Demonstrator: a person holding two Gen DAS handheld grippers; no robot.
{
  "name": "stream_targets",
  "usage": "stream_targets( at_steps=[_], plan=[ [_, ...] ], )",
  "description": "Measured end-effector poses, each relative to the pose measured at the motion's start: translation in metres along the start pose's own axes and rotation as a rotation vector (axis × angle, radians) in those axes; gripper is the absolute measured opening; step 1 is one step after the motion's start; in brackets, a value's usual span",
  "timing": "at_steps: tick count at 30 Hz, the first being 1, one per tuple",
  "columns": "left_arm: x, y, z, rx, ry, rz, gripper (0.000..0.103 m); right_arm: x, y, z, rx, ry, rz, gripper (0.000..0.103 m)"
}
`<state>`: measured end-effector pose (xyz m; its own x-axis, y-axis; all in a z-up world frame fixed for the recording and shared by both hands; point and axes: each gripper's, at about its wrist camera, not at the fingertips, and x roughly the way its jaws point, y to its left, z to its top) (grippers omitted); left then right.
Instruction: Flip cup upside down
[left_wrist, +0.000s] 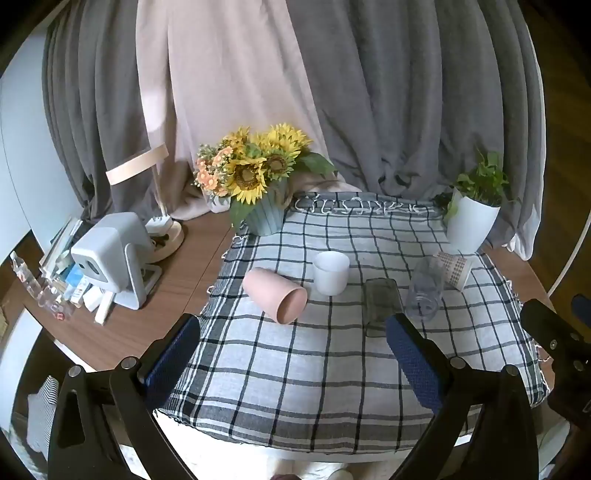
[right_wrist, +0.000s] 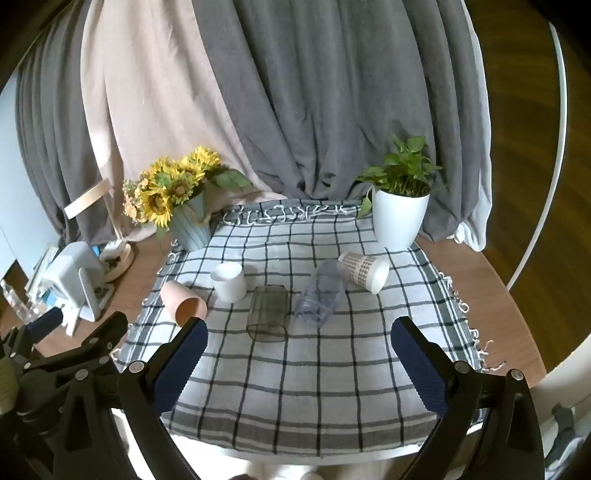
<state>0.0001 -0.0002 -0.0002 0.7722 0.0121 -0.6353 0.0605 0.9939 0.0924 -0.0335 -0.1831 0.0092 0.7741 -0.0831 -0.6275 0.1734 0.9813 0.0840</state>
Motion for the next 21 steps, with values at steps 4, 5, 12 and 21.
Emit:
stream_targets(
  at_steps=[4, 5, 12, 21],
  plan=[
    [-0.0004, 0.0, 0.0001, -0.006, 0.001, -0.014, 0.103, 0.0004, -0.0012, 0.0001, 0.003, 0.0, 0.003, 0.1],
    [-0.0006, -0.0001, 0.0003, -0.006, 0.001, -0.015, 0.103, 0.0006, -0.0013, 0.0002, 0.002, 0.001, 0.003, 0.1],
    [-0.0036, 0.0004, 0.001, -0.006, -0.002, -0.018, 0.103, 0.0012, -0.0037, 0.0004, 0.003, -0.006, 0.008, 0.1],
    [-0.0021, -0.001, 0.0003, -0.01, 0.0, -0.018, 0.103, 0.0006, -0.001, -0.0021, 0.002, -0.009, 0.001, 0.1]
  ],
)
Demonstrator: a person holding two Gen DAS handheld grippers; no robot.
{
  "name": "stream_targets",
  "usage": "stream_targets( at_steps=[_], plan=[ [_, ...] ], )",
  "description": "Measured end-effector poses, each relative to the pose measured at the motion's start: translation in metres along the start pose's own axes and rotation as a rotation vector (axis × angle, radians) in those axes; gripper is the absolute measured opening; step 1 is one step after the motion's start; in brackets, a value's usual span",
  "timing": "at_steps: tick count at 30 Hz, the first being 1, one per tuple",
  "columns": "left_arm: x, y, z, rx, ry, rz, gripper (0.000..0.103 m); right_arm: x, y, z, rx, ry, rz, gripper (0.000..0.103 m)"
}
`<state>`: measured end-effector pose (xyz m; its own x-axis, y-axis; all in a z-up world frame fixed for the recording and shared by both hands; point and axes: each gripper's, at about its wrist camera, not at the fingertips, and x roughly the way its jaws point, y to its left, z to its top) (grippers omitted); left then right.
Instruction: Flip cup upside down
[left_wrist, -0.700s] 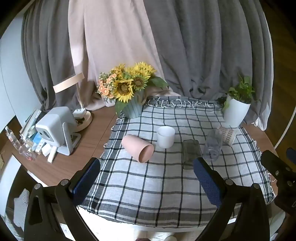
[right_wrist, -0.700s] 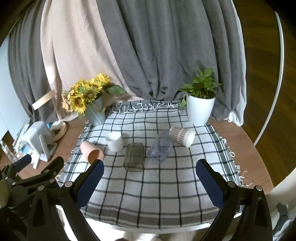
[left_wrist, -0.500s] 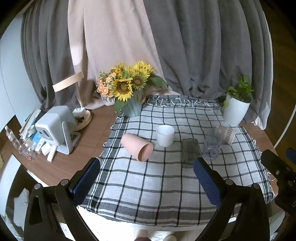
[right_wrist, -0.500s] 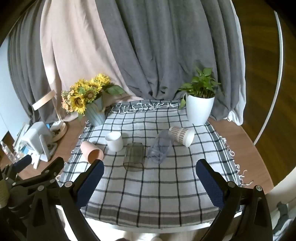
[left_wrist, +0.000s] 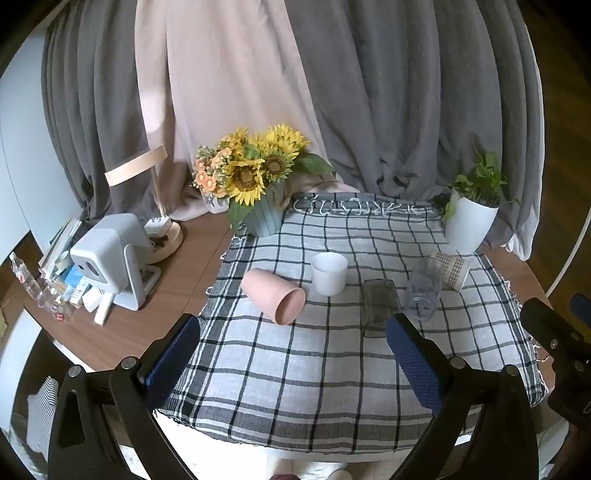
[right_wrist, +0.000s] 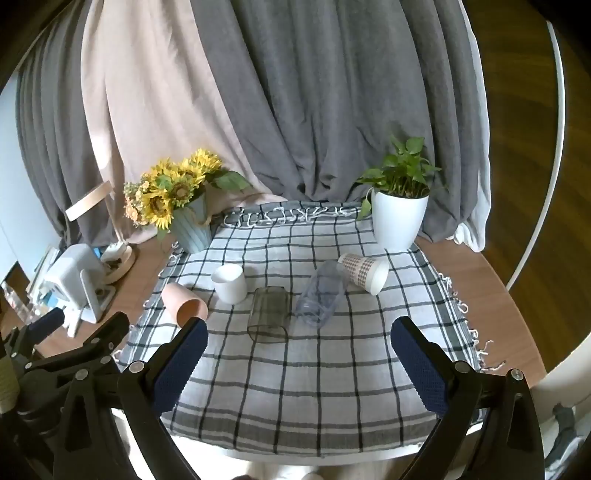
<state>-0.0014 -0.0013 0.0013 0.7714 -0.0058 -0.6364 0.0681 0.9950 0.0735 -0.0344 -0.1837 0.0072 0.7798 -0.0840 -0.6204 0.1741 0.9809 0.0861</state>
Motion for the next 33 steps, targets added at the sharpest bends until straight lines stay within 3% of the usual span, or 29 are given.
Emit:
stream_targets(
  at_steps=[33],
  plan=[
    [0.003, 0.002, 0.012, -0.005, -0.004, 0.002, 0.103, -0.001, -0.003, 0.008, -0.001, -0.005, 0.005, 0.1]
  ],
)
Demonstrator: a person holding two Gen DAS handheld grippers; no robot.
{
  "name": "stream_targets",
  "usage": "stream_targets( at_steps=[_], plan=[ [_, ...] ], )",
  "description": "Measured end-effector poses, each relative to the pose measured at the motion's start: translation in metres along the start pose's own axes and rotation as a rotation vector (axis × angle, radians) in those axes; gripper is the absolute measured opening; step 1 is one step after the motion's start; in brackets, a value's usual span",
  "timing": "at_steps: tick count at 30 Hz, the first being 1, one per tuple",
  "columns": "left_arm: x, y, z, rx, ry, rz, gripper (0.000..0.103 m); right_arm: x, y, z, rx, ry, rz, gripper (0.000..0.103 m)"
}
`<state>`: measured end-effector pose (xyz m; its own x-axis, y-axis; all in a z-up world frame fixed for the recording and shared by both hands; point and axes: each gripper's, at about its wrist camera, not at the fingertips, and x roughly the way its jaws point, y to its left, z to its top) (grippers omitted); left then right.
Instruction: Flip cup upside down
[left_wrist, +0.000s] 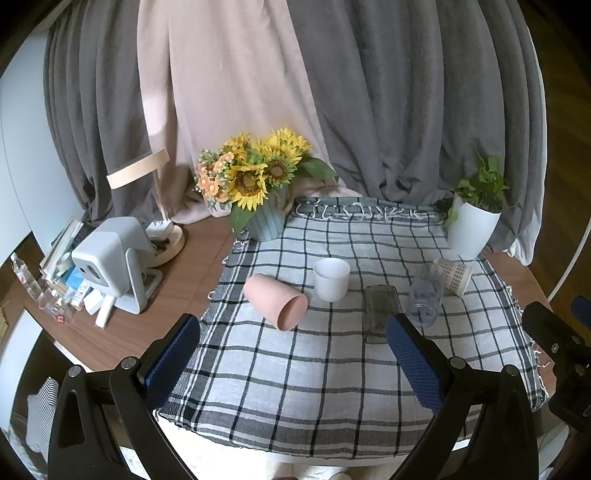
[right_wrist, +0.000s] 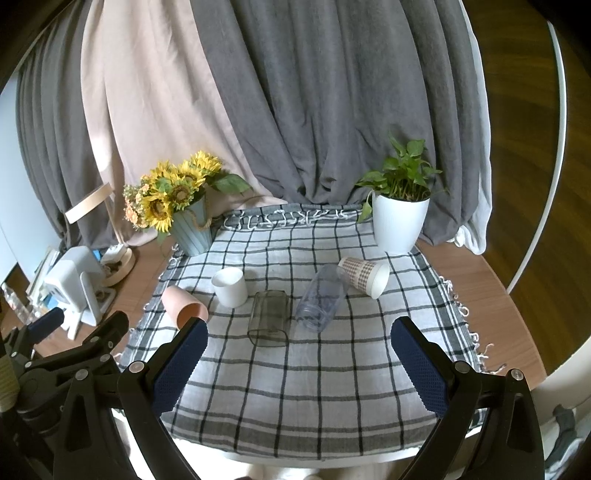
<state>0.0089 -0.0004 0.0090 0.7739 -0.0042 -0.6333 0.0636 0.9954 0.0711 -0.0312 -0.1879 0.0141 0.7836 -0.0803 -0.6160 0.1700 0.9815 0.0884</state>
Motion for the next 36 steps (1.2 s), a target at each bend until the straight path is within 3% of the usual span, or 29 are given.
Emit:
stream_targets(
  at_steps=[36],
  plan=[
    [-0.0009, 0.0006, 0.0006, -0.001, -0.004, -0.003, 0.103, 0.0018, 0.0039, 0.001, -0.003, -0.008, 0.004, 0.1]
  ],
)
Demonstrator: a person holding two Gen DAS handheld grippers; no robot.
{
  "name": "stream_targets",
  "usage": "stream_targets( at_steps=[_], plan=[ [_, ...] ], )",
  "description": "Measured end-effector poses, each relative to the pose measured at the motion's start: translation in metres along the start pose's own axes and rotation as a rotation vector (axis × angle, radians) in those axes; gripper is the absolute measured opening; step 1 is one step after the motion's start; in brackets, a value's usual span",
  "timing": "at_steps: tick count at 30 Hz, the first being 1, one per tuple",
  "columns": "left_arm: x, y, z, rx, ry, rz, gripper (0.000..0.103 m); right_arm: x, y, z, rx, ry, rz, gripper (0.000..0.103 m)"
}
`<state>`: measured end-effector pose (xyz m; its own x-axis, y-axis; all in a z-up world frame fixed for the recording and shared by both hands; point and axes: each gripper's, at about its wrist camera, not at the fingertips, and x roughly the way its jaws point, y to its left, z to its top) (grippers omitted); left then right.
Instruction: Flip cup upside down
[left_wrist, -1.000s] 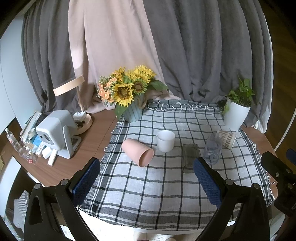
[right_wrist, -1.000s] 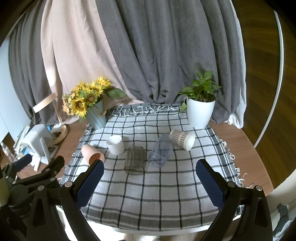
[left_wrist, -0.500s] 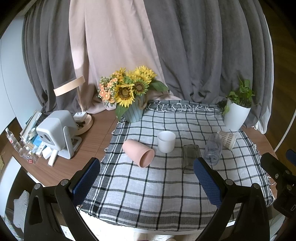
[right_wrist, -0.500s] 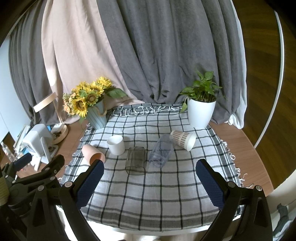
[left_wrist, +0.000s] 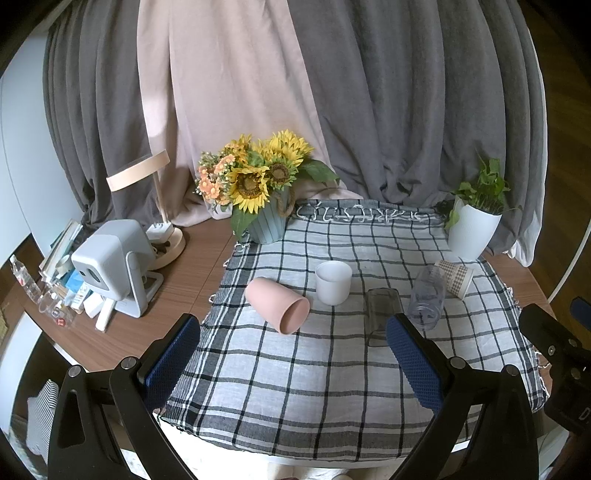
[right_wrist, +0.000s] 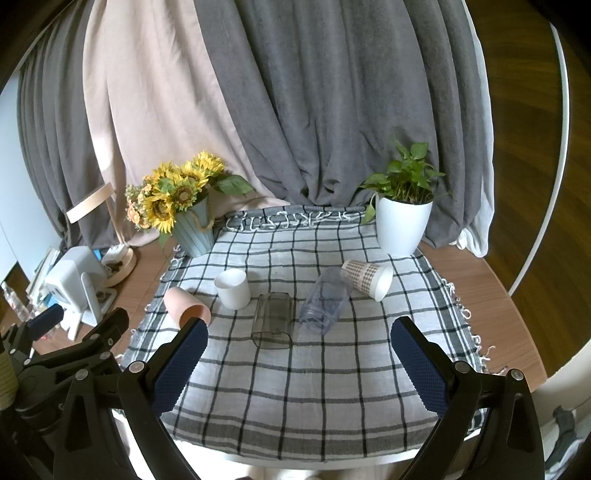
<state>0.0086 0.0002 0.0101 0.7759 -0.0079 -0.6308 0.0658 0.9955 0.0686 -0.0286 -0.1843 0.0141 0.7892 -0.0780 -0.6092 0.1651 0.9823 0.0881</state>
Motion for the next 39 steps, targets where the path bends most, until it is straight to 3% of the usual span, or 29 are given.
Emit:
stream_targets(
  at_steps=[8, 13, 26, 31, 39],
  plan=[
    [0.015, 0.006, 0.005, -0.001, 0.032, -0.007, 0.103, 0.006, 0.003, -0.002, -0.005, 0.01, -0.007, 0.1],
    [0.045, 0.007, -0.004, 0.007, 0.121, -0.019, 0.103, 0.027, 0.005, -0.003, 0.0, 0.035, -0.011, 0.1],
    [0.128, 0.023, -0.006, -0.014, 0.284, 0.053, 0.103, 0.13, 0.022, 0.003, 0.003, 0.183, 0.044, 0.1],
    [0.159, 0.028, -0.005, -0.05, 0.345, 0.071, 0.103, 0.184, 0.024, 0.011, 0.001, 0.284, 0.086, 0.094],
    [0.18, 0.026, -0.004, -0.039, 0.323, 0.163, 0.103, 0.254, 0.035, 0.012, -0.04, 0.407, 0.119, 0.083]
  ],
)
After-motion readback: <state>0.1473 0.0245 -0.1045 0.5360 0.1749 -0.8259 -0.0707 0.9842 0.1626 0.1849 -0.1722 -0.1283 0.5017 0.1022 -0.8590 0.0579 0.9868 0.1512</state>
